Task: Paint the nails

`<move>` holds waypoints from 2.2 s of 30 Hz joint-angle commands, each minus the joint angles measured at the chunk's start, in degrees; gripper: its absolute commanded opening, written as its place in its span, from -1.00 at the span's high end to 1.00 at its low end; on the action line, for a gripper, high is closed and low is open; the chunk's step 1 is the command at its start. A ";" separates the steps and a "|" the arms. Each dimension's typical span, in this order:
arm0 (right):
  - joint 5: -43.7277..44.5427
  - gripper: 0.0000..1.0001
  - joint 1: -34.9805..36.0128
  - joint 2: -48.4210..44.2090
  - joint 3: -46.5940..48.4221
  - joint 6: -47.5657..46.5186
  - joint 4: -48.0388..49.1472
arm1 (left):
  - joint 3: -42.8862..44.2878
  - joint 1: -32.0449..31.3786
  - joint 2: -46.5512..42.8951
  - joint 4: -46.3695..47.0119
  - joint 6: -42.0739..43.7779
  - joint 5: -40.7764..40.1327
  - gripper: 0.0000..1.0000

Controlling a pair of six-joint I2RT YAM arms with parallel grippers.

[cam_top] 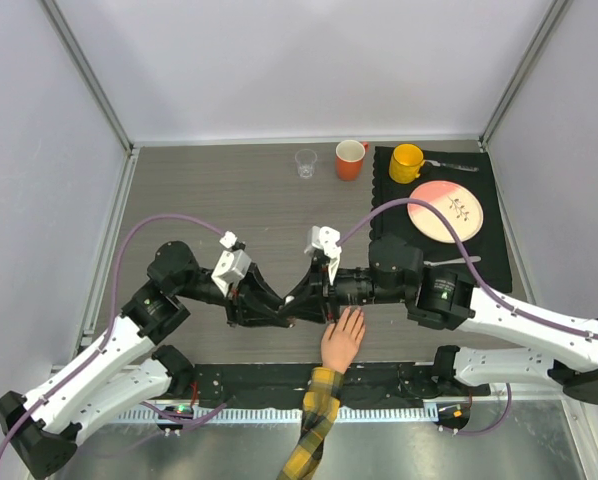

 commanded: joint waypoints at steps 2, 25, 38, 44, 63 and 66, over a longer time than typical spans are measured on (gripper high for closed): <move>5.59 0.25 -0.09 -0.95 -1.03 2.58 0.42 | 4.44 -0.54 0.25 -4.06 9.66 -5.50 1.00; 55.10 -0.07 7.56 10.19 13.38 12.88 -7.24 | 3.99 -0.54 -2.12 -8.81 13.27 -38.33 1.00; 51.09 0.98 8.00 10.48 9.10 7.63 -4.43 | 3.20 -0.62 -3.97 -6.53 11.34 -29.12 1.00; -8.08 0.98 -1.13 3.53 -0.23 0.73 2.52 | 1.80 -0.62 0.68 13.34 -5.73 8.74 1.00; 34.86 -0.46 -0.62 -2.01 5.65 12.25 -7.94 | 4.35 -0.62 -0.36 -9.96 15.38 -29.79 1.00; 37.78 -0.43 0.52 -0.34 7.41 12.87 -8.99 | 4.00 -0.62 -1.59 -9.43 15.38 -32.08 1.00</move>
